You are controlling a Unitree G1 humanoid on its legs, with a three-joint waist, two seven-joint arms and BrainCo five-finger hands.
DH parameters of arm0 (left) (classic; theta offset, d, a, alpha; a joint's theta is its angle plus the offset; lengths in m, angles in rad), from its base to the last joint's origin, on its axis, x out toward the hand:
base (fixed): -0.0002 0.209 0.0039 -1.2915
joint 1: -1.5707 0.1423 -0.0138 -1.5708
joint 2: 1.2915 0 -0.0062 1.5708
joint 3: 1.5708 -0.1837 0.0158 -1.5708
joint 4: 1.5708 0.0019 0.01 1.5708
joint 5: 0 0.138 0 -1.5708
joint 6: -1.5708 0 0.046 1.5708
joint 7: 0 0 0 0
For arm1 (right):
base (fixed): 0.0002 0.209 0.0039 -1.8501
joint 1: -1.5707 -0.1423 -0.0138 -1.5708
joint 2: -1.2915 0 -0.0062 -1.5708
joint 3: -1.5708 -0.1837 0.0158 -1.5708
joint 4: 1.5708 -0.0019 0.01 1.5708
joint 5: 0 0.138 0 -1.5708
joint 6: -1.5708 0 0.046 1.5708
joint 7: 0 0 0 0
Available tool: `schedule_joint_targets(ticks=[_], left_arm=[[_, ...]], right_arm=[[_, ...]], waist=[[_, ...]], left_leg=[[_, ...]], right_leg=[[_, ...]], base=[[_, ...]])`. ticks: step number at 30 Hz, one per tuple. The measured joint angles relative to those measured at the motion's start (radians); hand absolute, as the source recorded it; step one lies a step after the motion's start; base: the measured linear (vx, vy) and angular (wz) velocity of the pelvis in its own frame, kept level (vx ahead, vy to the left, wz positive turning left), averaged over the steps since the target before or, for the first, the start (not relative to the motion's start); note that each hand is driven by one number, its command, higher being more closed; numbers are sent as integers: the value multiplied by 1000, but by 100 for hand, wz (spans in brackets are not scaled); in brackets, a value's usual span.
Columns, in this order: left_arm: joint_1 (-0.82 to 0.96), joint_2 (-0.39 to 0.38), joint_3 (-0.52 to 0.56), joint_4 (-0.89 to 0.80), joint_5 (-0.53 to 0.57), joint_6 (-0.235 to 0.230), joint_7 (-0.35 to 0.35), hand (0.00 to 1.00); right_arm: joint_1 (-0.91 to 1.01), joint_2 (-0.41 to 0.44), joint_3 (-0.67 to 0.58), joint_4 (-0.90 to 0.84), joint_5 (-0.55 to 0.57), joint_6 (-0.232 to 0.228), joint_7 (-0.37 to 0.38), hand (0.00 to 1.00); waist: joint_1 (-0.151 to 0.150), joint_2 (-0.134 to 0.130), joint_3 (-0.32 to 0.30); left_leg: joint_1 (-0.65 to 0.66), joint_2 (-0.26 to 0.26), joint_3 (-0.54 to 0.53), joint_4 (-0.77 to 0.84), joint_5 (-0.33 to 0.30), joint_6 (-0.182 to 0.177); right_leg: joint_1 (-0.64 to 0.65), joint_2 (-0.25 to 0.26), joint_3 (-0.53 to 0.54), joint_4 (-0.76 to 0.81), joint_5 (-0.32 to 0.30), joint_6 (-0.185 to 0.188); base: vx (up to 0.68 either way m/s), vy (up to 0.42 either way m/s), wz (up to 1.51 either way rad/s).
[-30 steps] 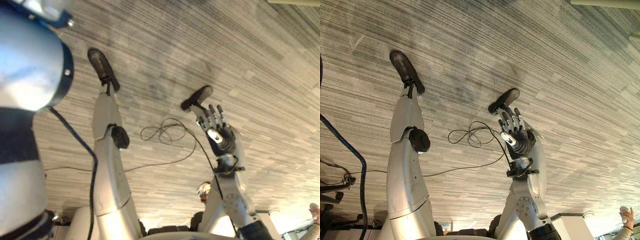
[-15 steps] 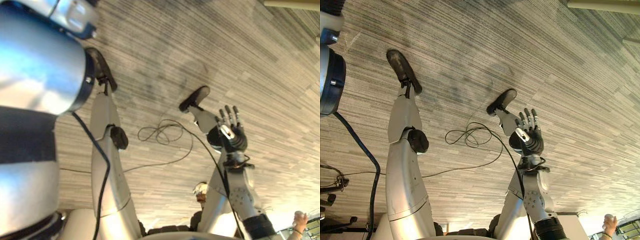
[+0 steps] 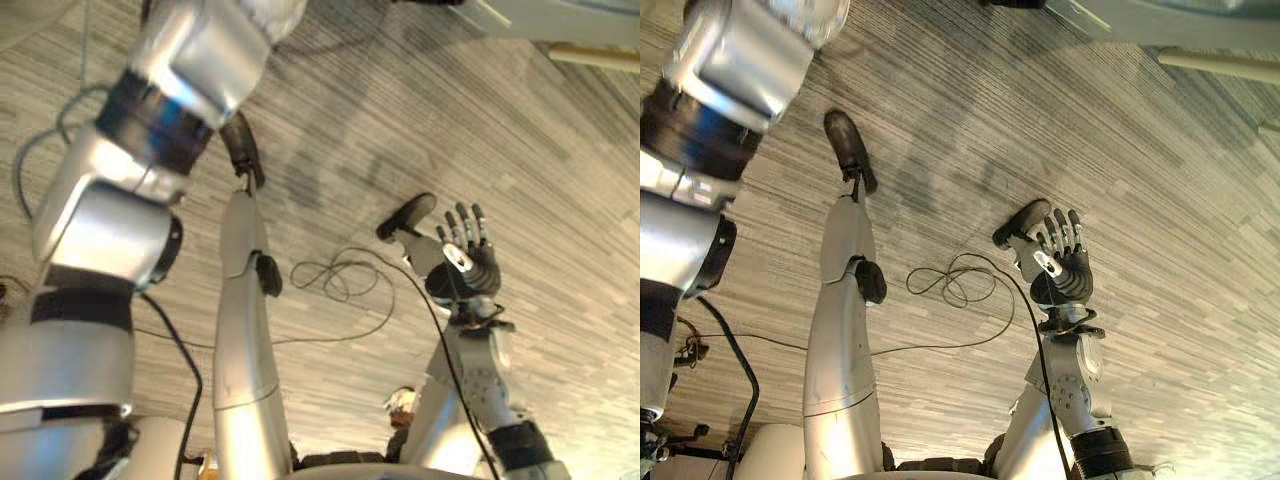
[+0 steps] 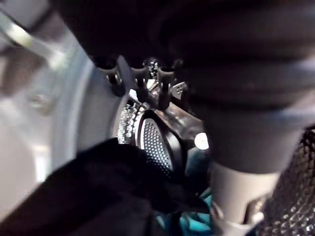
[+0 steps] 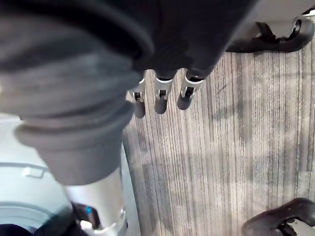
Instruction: Pick up the laundry basket with both hands and put the clothes into the washing machine.
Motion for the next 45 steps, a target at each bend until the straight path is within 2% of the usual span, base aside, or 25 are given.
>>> schedule_joint_targets(ticks=[2, 5, 6, 8, 11, 13, 14, 15, 16, 18, 20, 23, 24, 25, 27, 32, 36, 41, 45], left_arm=[[187, 42, 62, -120, 78, -10, 12, 0], [514, 33, 186, -288, 274, -7, 68, 0], [647, 2, 233, -355, 325, -7, 83, 0], [841, -73, 270, -415, 348, -12, 99, 0], [1131, -199, 285, -491, 342, -69, 112, 0], [1257, -286, 264, -483, 312, -97, 112, 0], [1305, -333, 249, -464, 275, -116, 110, 0], [1354, -385, 234, -430, 226, -135, 94, 0], [1374, -400, 224, -415, 207, -145, 85, 0], [1475, -439, 218, -364, 134, -185, 25, 0], [1516, -442, 220, -310, 89, -197, -7, 0], [1522, -443, 221, -244, 37, -198, -41, 0], [1520, -447, 219, -235, 24, -199, -55, 0], [1521, -451, 218, -235, 18, -199, -63, 0], [1520, -458, 219, -233, -17, -198, -78, 0], [1464, -494, 231, -234, -89, -194, -85, 0], [1437, -524, 272, -252, -115, -193, -83, 0], [1418, -545, 295, -272, -143, -192, -84, 0], [1417, -562, 296, -318, -181, -200, -87, 0]], right_arm=[[2, 7, 15, 1, -10, -2, 2, 0], [26, 9, 48, -13, -10, -17, 4, 0], [53, 17, 54, -38, -10, -26, 0, 0], [113, 22, 56, -95, -22, -32, -17, 0], [248, 45, 61, -165, -79, -36, -50, 0], [300, 59, 56, -105, -111, -48, -73, 0], [280, 70, 42, -15, -141, -46, -88, 0], [231, 93, 6, 126, -190, -24, -124, 0], [215, 103, -8, 174, -216, -17, -144, 0], [175, 121, -62, 270, -326, -2, -242, 0], [118, 124, -96, 371, -377, 3, -293, 0], [8, 125, -169, 554, -413, 26, -359, 0], [-75, 124, -221, 668, -421, 45, -393, 0], [-110, 122, -240, 711, -422, 50, -402, 0], [-232, 100, -282, 844, -414, 88, -436, 0], [-426, 10, -304, 920, -399, 146, -454, 0], [-546, -62, -299, 920, -399, 161, -453, 0], [-613, -119, -262, 951, -399, 177, -451, 0], [-664, -163, -213, 952, -400, 192, -444, 0]], waist=[[16, 7, 4], [27, 14, 5], [34, 23, 10], [45, 36, 17], [52, 37, 17], [52, 39, 12], [52, 43, 5], [50, 44, 3], [50, 47, 2], [53, 77, -27], [56, 86, -42], [53, 92, -62], [53, 93, -64], [53, 93, -64], [61, 94, -64], [110, 110, -63], [138, 114, -63], [161, 114, -62], [164, 114, -62]], left_leg=[[45, -8, -3, -22, 12, -4], [107, -15, -6, -38, 12, -4], [134, -16, -14, -45, 12, -5], [186, -15, -18, -48, 10, -7], [290, -12, -18, -75, -2, -15], [353, -12, -18, -102, -7, -21], [386, -13, -20, -116, -7, -21], [448, -25, -20, -155, -7, -21], [477, -36, -22, -180, -8, -22], [557, -54, -39, -238, 0, -32], [596, -60, -49, -239, 9, -43], [624, -67, -68, -238, 17, -36], [628, -67, -77, -239, 17, -36], [629, -67, -79, -239, 17, -36], [630, -65, -81, -239, 17, -36], [618, -65, -80, -240, 13, -40], [554, -64, -73, -235, 7, -47], [483, -64, -77, -200, 11, -42], [451, -63, -80, -198, 10, -43]], right_leg=[[36, 0, 7, -2, -9, 11], [99, 2, 9, -14, -22, 24], [134, 6, 8, -23, -25, 27], [200, 19, 8, -40, -29, 33], [305, 48, 21, -76, -42, 48], [367, 67, 30, -101, -47, 60], [401, 81, 35, -119, -47, 69], [443, 92, 53, -136, -51, 77], [458, 92, 67, -137, -54, 81], [526, 92, 65, -164, -53, 88], [577, 92, 59, -178, -54, 98], [627, 104, 59, -211, -50, 107], [645, 113, 57, -230, -47, 113], [649, 116, 57, -236, -45, 115], [658, 124, 59, -259, -35, 116], [641, 127, 63, -271, -25, 122], [568, 128, 88, -263, -18, 121], [514, 127, 89, -253, -16, 120], [480, 128, 90, -240, -21, 118]], base=[[19, -58, 28], [23, -64, 21], [26, -50, 20], [33, -39, 18], [42, -40, 15], [40, -25, 15], [42, -18, 17], [41, -18, 24], [45, -17, 35], [54, -6, 25], [61, -3, 14], [103, -36, 18], [70, -33, 11], [69, -34, 7], [35, -23, -3], [8, -19, -5], [-13, 8, -12], [17, -2, 0], [6, -7, -1]])
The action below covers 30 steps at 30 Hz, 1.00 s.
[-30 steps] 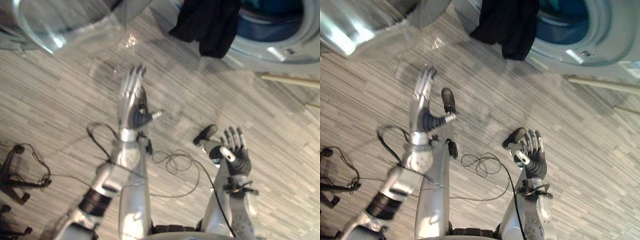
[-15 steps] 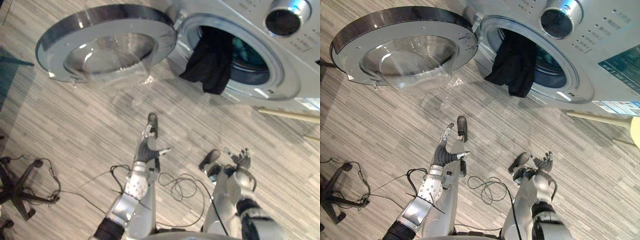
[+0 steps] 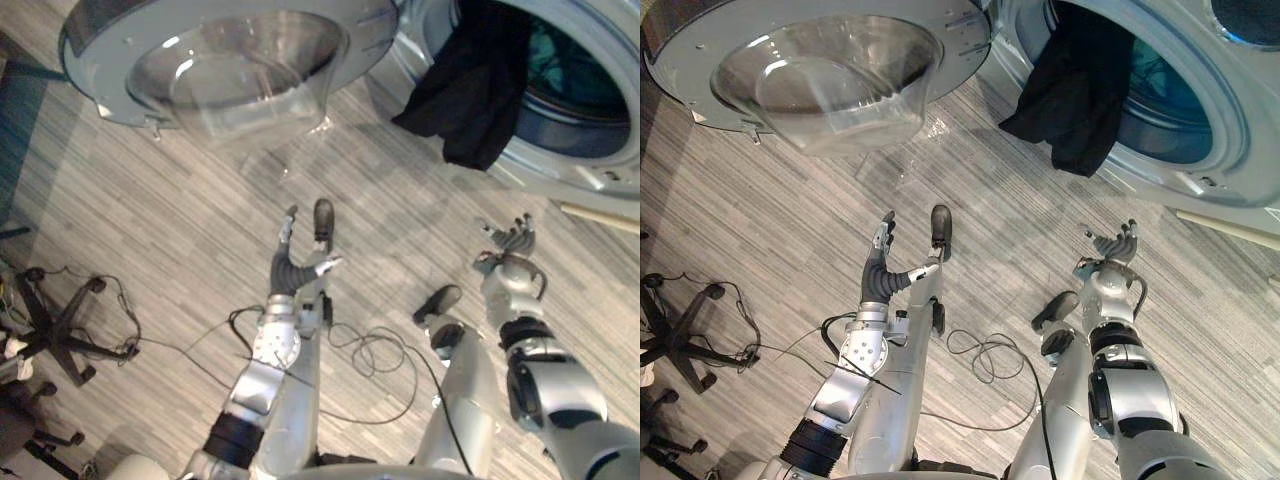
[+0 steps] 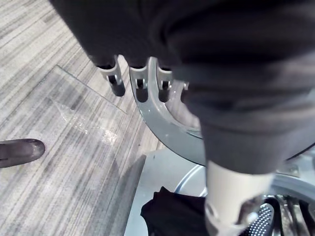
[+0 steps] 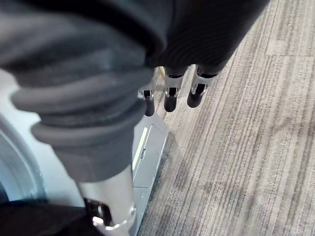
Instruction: Pick up the laundry basket with both hands and put the clothes into the washing machine.
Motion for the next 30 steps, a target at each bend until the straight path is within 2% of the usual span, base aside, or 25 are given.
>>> schedule_joint_targets(ticks=[6, 13, 15, 18, 22, 26, 27, 30], left_arm=[[-3, -9, -1, -23, -48, -3, -20, 0], [-1, -8, 1, -98, -79, -9, -21, 0], [0, -8, 2, -117, -99, -22, -21, 0], [0, -9, 1, -142, -123, -25, -20, 0], [0, -22, 1, -161, -139, -26, -19, 0], [3, -23, -1, -185, -180, -29, -24, 0], [13, -25, 0, -193, -196, -34, -37, 0], [44, -27, 2, -208, -220, -38, -48, 0]], right_arm=[[-92, -99, 85, 28, 20, 0, 17, 0], [-204, -193, 201, 26, 58, -11, 56, 0], [-249, -230, 236, 26, 84, -20, 56, 0], [-305, -260, 271, 26, 135, -28, 56, 0], [-342, -272, 272, 26, 196, -36, 55, 0], [-360, -276, 271, 25, 283, -59, 51, 0], [-372, -279, 271, 24, 315, -71, 51, 100], [-420, -308, 268, 21, 375, -72, 55, 100]], waist=[[32, 0, 0], [52, 1, 0], [55, 1, 0], [59, 1, 0], [82, 1, -1], [77, 6, -1], [78, 6, -1], [80, 12, 1]], left_leg=[[-94, -2, -33, 8, 1, 0], [-155, -39, -96, 6, 16, -9], [-182, -55, -116, 5, 24, -14], [-210, -78, -149, 5, 31, -23], [-225, -96, -157, 5, 35, -29], [-254, -114, -185, 7, 41, -38], [-270, -115, -188, 12, 41, -39], [-316, -125, -193, 30, 41, -39]], right_leg=[[-88, -7, -10, 51, -20, -8], [-119, -50, -60, 130, -82, -5], [-138, -67, -65, 165, -103, -5], [-154, -96, -86, 214, -132, -6], [-175, -122, -87, 251, -155, -4], [-181, -144, -113, 290, -193, 1], [-195, -146, -113, 299, -196, 1], [-233, -158, -114, 321, -199, 1]], base=[[3, 0, 6], [33, -17, 37], [35, -28, 55], [36, -26, 46], [26, -7, 29], [12, 13, 31], [9, 20, 5], [5, 43, 8]])
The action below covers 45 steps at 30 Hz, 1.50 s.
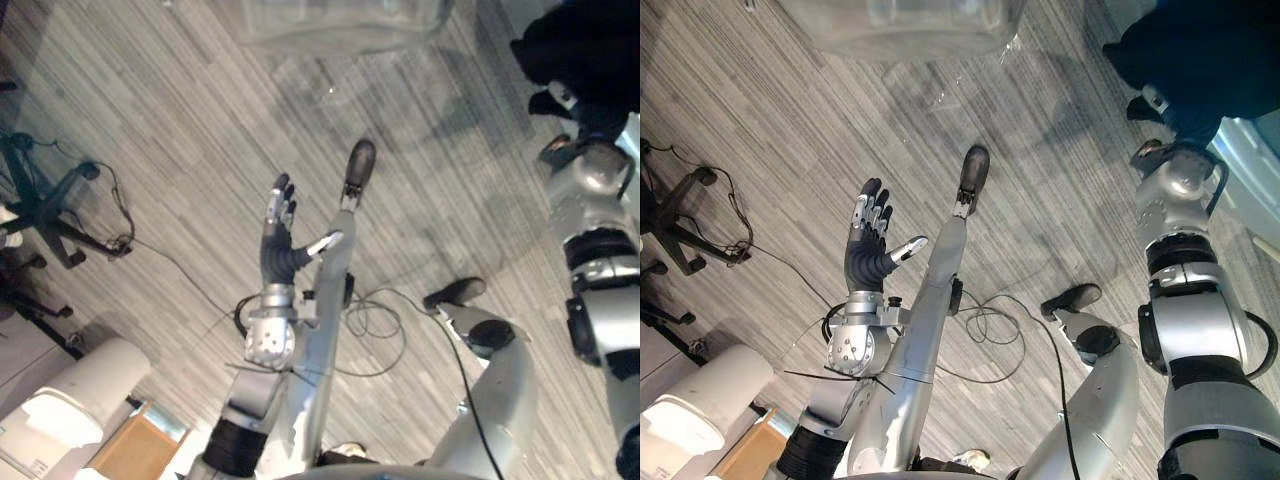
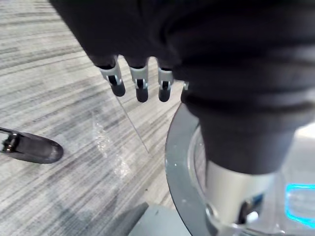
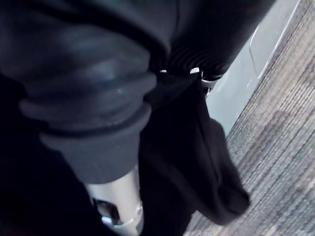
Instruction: Pick up the laundry basket with both hands and put the clothes into the washing machine.
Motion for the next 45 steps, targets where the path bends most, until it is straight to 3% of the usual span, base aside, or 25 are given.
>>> schedule_joint_targets(ticks=[4, 8, 10, 13, 14, 18, 22, 30, 35, 40, 42, 43, 45], left_arm=[[6, -8, 11, -7, -10, 0, -11, 0], [7, -30, 33, -16, -21, -5, -10, 0], [7, -38, 29, -14, -21, -5, -10, 0], [19, -39, 10, -5, -20, -6, -11, 0], [22, -38, 5, 6, -19, -6, -11, 0], [24, -38, -12, 95, -18, -4, -12, 0], [28, -36, -34, 113, -17, -5, -17, 0], [54, -17, -72, 112, -22, -8, -58, 0], [70, -3, -71, 101, -28, -28, -59, 0], [73, 1, -51, 29, -32, -34, -61, 0], [83, 2, -32, 1, -54, -36, -62, 0], [92, 2, -29, -12, -64, -39, -63, 0], [121, 3, -10, -47, -77, -52, -67, 0]], right_arm=[[-18, 1, -78, -73, 77, -5, -3, 100], [-23, 93, -207, -230, 190, -33, -25, 100], [-19, 160, -286, -327, 222, -61, -40, 100], [20, 260, -359, -539, 266, -165, -40, 100], [26, 273, -417, -653, 285, -250, -37, 100], [39, 274, -576, -836, 322, -405, 0, 100], [157, 339, -594, -829, 330, -404, -7, 100], [202, 357, -679, -812, 248, -360, -106, 100], [182, 264, -683, -668, 196, -289, -122, 100], [156, 169, -660, -521, 169, -216, -109, 100], [81, 89, -608, -437, 154, -179, -120, 100], [52, 66, -579, -422, 152, -169, -126, 0], [-45, -18, -500, -415, 135, -149, -148, 0]], waist=[[9, 4, 1], [17, 8, 3], [14, 33, 22], [12, 38, 24], [11, 38, 24], [-9, 37, 24], [-31, 36, 22], [-30, 36, 22], [-26, 33, 20], [-32, 33, 20], [-38, 33, 20], [-43, 33, 20], [-44, 34, 20]], left_leg=[[-18, -21, -10, 24, 14, 14], [-3, -25, -10, 45, 16, 15], [32, -16, -18, 46, 16, 16], [89, 2, -8, 34, 11, 11], [116, 15, -6, 17, 9, 13], [201, 44, 30, -3, 4, 20], [277, 67, 70, -8, -4, 40], [321, 67, 88, -30, -6, 43], [313, 65, 102, -62, -29, 47], [239, 59, 97, -64, -3, 51], [231, 40, 90, -81, 14, 51], [229, 34, 86, -88, 17, 49], [218, 32, 81, -101, 25, 45]], right_leg=[[-6, -27, 0, 23, -9, 1], [18, -30, 4, 24, -9, 1], [66, -17, -2, 6, -3, 2], [112, 7, 4, -23, 16, 5], [132, 21, 6, -40, 28, 2], [199, 56, 32, -105, 65, 7], [267, 93, 55, -179, 98, 14], [341, 117, 32, -281, 129, 35], [283, 104, 75, -250, 128, 35], [195, 87, 80, -200, 124, 32], [172, 63, 80, -171, 106, 34], [169, 58, 78, -166, 100, 35], [152, 50, 71, -151, 94, 35]], base=[[23, 45, 23], [56, 30, -1], [66, 26, -15], [54, 21, -30], [41, 19, -28], [39, 16, -32], [45, 18, -32], [60, 42, -2], [-10, 34, -12], [-4, 29, 2], [39, 11, 31], [36, -1, 28], [29, 1, 19]])
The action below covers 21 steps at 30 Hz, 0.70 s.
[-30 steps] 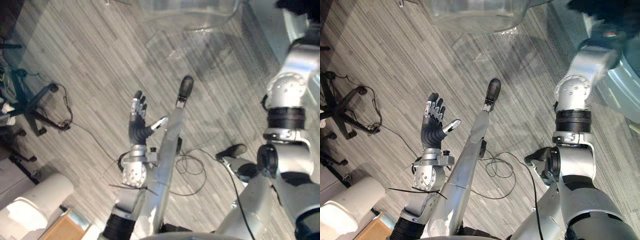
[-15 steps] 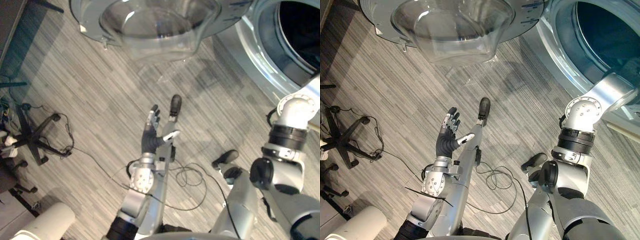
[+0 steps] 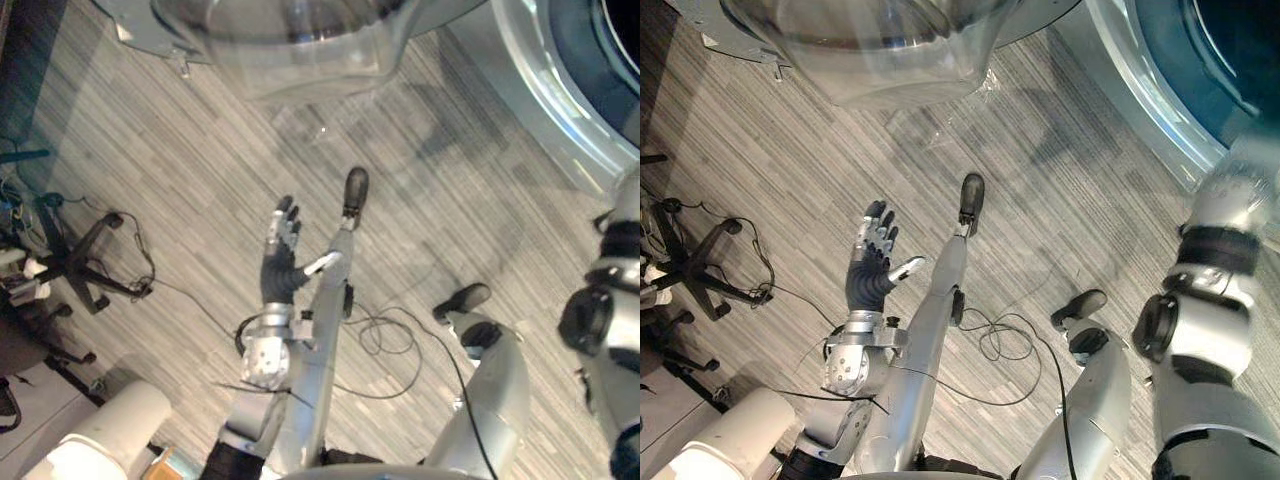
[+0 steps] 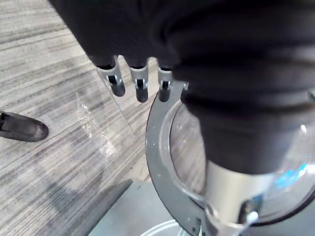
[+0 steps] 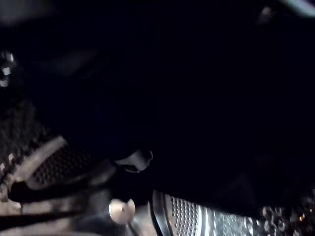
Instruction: Pick up the laundry basket with both hands and put the clothes into the washing machine.
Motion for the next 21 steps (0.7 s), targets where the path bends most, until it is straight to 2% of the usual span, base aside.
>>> schedule_joint_targets(ticks=[1, 4, 7, 10, 12, 13, 15, 17, 19, 20, 21], left_arm=[[10, 0, 1, -16, -13, -4, -6, 0], [14, -1, 3, -20, -29, -3, -12, 0], [14, -7, 10, -19, -31, -3, -12, 0], [13, -13, 9, -16, -32, -2, -12, 0], [13, -13, 9, -9, -32, -2, -13, 0], [13, -13, 8, -6, -32, -2, -13, 0], [11, -8, 7, 14, -32, 1, -14, 0], [11, -2, 8, 35, -32, 12, -16, 0], [11, 10, 10, 46, -32, 21, -27, 0], [11, 18, 16, 53, -32, 22, -37, 0], [12, 21, 19, 62, -31, 23, -42, 0]], right_arm=[[-81, -67, 43, 1, -4, -1, -15, 0], [-161, -149, 112, 30, -14, -11, -26, 0], [-160, -140, 167, 79, -2, -10, 13, 0], [-73, -39, 189, 163, 12, 4, 76, 0], [40, 89, 215, 227, 11, 29, 103, 0], [70, 122, 229, 233, 10, 33, 107, 0], [164, 233, 262, 233, 3, 52, 122, 0], [255, 315, 272, 233, -25, 68, 150, 0], [322, 366, 272, 222, -66, 75, 182, 0], [372, 406, 274, 222, -91, 90, 207, 0], [428, 444, 273, 222, -112, 97, 225, 0]], waist=[[4, 1, 0], [1, 1, 0], [-11, 1, 0], [-17, 0, 0], [-21, 0, -1], [-22, 0, -1], [-26, 0, -2], [-31, -1, -2], [-28, -5, -4], [-27, -15, -7], [-30, -21, -8]], left_leg=[[-10, -1, -8, -6, 7, -5], [-13, -4, -25, -2, 9, -7], [-10, -3, -26, 15, 9, -8], [16, 8, -10, 36, 9, -8], [55, 28, 2, 37, 8, -8], [61, 33, 6, 37, 7, -10], [72, 52, 10, 38, -24, -39], [78, 59, 12, 38, -31, -40], [81, 72, 19, 38, -53, -66], [84, 72, 28, 39, -72, -87], [98, 72, 31, 42, -42, -53]], right_leg=[[-10, -4, -8, 12, -3, -5], [0, -5, -15, 26, -4, -6], [15, -1, -16, 23, -4, -6], [45, 7, -12, 10, -4, -6], [78, 28, -6, -13, -6, -12], [83, 33, -3, -16, -8, -16], [81, 49, 10, -15, -11, -21], [82, 63, 15, -16, -7, -27], [83, 72, 17, -29, 5, -38], [83, 73, 26, -52, 20, -37], [86, 80, 44, -50, 22, -33]], base=[[30, 3, 18], [46, 2, 26], [54, 0, 4], [14, -1, -20], [-22, -6, -35], [-38, 0, -37], [-50, 10, -33], [-42, 23, -20], [-18, 24, -18], [2, 31, -25], [10, 27, -23]])
